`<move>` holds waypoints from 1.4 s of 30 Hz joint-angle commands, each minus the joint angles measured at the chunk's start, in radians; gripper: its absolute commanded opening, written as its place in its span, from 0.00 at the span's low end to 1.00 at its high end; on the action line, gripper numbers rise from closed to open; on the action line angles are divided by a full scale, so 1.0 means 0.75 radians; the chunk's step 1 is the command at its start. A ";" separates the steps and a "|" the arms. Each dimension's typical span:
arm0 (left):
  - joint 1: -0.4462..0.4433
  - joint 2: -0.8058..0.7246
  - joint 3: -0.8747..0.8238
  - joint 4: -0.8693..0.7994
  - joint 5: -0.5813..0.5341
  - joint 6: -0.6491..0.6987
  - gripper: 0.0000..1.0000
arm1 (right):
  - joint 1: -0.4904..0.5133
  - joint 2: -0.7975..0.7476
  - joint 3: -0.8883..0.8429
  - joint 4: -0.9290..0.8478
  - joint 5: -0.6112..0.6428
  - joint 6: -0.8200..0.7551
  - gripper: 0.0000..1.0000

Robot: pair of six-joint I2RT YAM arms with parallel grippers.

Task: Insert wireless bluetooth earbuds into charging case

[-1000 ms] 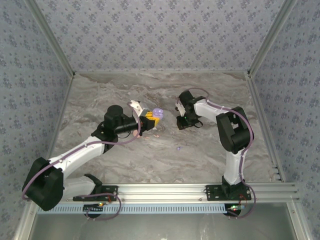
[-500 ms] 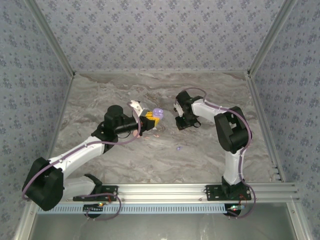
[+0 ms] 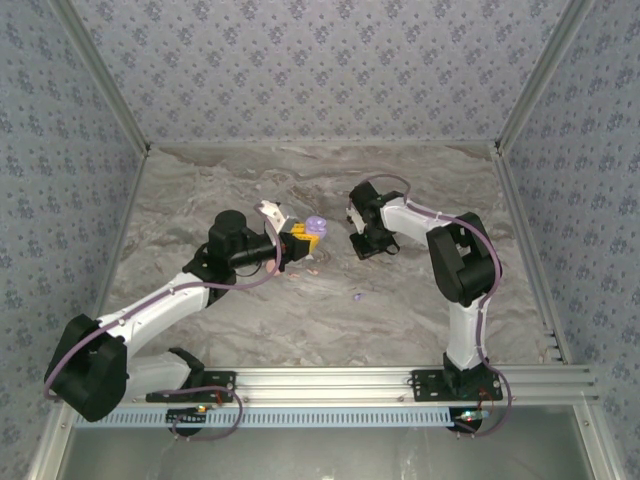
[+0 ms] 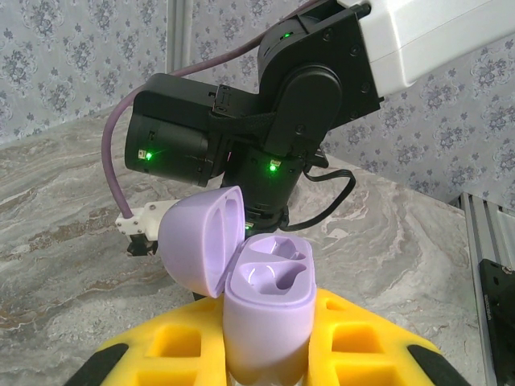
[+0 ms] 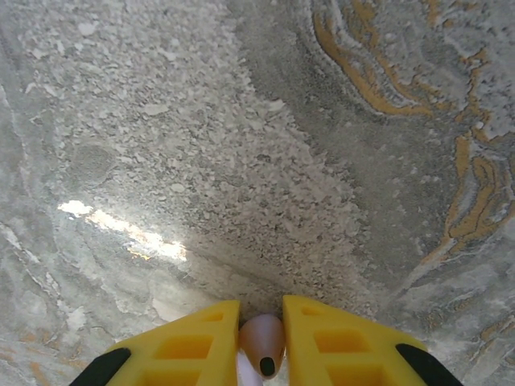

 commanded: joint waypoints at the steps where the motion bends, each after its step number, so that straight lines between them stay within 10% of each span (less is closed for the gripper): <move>1: -0.012 0.006 0.014 0.018 -0.022 0.006 0.17 | -0.011 0.043 -0.037 -0.067 0.005 0.041 0.18; 42: -0.074 0.268 -0.103 0.500 -0.367 -0.274 0.16 | -0.285 -0.607 -0.419 0.486 -0.770 0.329 0.18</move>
